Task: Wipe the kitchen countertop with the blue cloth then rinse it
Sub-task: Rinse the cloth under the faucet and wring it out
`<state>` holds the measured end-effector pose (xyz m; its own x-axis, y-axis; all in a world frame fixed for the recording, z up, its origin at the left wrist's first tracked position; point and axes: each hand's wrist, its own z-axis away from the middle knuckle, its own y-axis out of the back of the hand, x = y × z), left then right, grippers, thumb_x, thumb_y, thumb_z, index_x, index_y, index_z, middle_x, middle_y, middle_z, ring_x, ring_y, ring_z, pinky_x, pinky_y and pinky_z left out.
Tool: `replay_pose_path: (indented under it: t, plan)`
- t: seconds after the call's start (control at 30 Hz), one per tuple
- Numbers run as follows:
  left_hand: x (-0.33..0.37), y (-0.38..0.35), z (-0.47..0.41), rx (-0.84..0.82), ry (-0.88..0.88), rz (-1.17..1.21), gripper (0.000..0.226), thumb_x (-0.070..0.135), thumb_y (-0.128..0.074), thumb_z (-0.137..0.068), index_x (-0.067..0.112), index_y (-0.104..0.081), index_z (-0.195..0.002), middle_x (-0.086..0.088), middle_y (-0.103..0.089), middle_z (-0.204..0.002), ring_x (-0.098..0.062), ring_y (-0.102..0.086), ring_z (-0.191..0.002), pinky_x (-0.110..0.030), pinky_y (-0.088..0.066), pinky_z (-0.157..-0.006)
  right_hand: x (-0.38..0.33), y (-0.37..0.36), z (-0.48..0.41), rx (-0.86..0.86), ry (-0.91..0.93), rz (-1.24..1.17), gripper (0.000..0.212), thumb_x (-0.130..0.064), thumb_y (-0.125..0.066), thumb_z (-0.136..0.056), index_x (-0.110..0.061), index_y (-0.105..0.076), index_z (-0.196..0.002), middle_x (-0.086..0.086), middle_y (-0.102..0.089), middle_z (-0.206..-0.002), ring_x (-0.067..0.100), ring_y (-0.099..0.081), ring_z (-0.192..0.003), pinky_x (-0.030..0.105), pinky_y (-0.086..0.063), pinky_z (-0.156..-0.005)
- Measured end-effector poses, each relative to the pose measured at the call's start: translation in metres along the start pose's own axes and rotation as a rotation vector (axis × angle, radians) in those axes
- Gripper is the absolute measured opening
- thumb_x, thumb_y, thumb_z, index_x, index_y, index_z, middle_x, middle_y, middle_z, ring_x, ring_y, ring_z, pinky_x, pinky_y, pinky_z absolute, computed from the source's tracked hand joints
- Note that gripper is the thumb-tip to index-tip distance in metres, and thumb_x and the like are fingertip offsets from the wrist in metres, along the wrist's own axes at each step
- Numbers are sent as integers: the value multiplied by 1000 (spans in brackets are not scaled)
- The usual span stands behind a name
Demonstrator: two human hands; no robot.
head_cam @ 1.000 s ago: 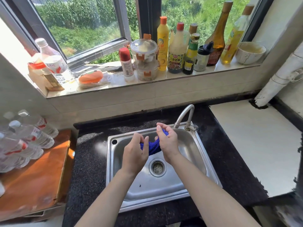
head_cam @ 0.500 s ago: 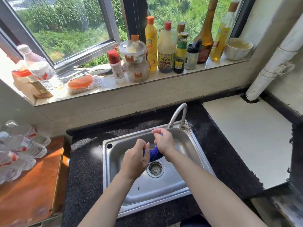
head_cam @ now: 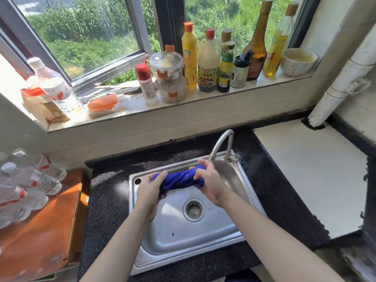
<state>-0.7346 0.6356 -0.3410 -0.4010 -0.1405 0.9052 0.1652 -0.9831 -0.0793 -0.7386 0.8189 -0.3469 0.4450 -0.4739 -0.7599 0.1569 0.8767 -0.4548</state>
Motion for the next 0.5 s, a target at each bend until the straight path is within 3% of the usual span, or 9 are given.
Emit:
replay_pose_path:
  t: [0.1, 0.2, 0.37, 0.43, 0.5]
  plan:
    - [-2, 6, 4, -75, 50, 178, 12, 15, -67, -91, 9, -63, -101, -3, -62, -79, -10, -50, -62, -20, -37, -49, 3, 5, 1, -27, 54, -113, 53, 16, -53, -86, -6, -45, -134, 20, -65, -123, 24, -63, -97, 35, -52, -88]
    - [2, 2, 13, -141, 44, 197, 25, 8, -72, -85, 7, -63, -109, -5, -64, -83, -10, -54, -64, -20, -41, -54, 6, 8, 1, -56, 100, -127, 46, 14, -55, -89, 0, -52, -132, 18, -67, -126, 22, -66, -101, 32, -55, -91]
    - [11, -2, 19, -332, 156, 77, 26, 5, -75, -75, 17, -53, -84, -10, -62, -87, -18, -60, -72, -36, -55, -71, 7, 3, 7, -45, 112, -143, 41, -6, -58, -75, -10, -60, -116, 8, -62, -92, 26, -60, -95, 35, -49, -85]
    - [12, -2, 25, -413, 184, -6, 27, 8, -74, -84, 17, -49, -82, -11, -62, -84, -23, -61, -76, -45, -58, -76, 6, 1, 8, -38, 115, -167, 21, -17, -64, -80, -12, -58, -99, 4, -60, -81, 28, -65, -96, 40, -51, -86]
    - [12, -3, 31, -462, 173, -76, 26, 12, -69, -91, 15, -43, -88, -13, -65, -88, -28, -65, -84, -47, -59, -77, 8, -3, 7, 21, 149, -99, 21, -22, -70, -91, -14, -51, -87, 0, -58, -75, 23, -68, -84, 41, -54, -85]
